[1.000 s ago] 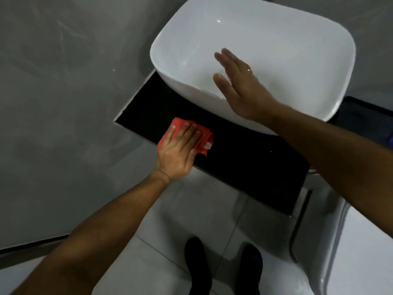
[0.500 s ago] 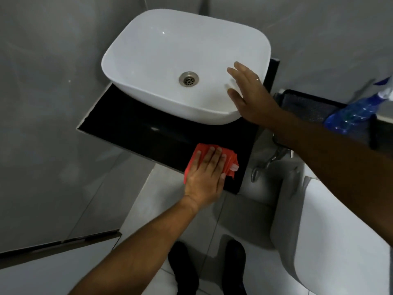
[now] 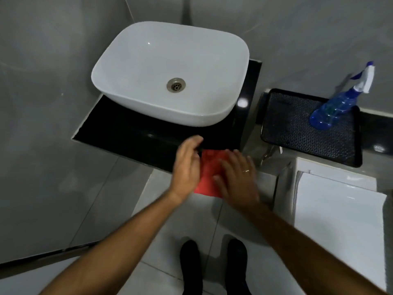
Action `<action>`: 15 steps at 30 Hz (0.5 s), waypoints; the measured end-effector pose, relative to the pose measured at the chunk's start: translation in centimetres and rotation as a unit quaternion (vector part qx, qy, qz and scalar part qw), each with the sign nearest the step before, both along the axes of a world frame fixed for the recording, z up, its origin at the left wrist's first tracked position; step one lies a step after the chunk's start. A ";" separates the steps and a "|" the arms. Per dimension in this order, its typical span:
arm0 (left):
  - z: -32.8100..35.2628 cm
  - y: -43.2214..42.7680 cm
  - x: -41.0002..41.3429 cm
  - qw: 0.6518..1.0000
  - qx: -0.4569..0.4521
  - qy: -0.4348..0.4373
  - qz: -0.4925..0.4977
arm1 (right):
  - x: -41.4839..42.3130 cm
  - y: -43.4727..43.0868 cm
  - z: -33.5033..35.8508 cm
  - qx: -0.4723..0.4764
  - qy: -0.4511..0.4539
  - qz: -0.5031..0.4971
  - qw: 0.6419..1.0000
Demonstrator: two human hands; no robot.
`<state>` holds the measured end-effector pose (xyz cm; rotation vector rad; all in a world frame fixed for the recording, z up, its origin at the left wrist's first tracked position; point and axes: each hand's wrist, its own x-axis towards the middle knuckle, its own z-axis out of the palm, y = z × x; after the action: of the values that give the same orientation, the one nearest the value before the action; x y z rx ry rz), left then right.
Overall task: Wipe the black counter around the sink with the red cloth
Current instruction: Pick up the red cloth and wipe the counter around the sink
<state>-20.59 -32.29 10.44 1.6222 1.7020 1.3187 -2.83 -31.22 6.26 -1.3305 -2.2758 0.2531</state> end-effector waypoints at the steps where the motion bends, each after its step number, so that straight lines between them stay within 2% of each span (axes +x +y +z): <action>1: 1.4 1.2 -1.1 0.998 0.045 0.053 0.011 | -1.2 -1.0 -0.5 0.006 -0.045 0.018 0.999; 3: 4.0 4.5 -2.9 0.978 0.125 0.165 -0.006 | -3.8 -2.0 -1.3 0.012 -0.122 0.028 0.992; 5: 6.3 8.3 -3.5 0.958 0.147 0.246 -0.030 | -4.9 -2.0 -2.1 0.003 -0.157 0.010 0.987; 7: 7.7 11.8 -3.2 0.948 0.114 0.294 -0.046 | -4.5 -1.8 -2.7 -0.003 -0.179 0.007 0.984; 9: 8.2 14.8 -2.6 0.939 0.020 0.333 -0.080 | -3.4 -2.2 -3.0 -0.001 -0.179 0.009 0.984; 11: 7.8 15.9 -2.3 0.916 -0.079 0.380 -0.102 | -2.7 -3.2 -3.3 -0.006 -0.127 -0.002 0.992; 13: 7.3 16.3 -2.1 0.898 -0.107 0.408 -0.122 | -2.6 -4.1 -3.0 -0.045 -0.027 -0.024 0.998; 15: 7.0 16.1 -2.1 0.897 -0.112 0.407 -0.133 | -3.1 -4.4 -2.3 -0.116 0.119 -0.064 0.984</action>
<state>-22.66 -16.15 17.48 2.3297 1.8505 0.2721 -5.94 -35.60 3.95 -1.4678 -2.0007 0.6139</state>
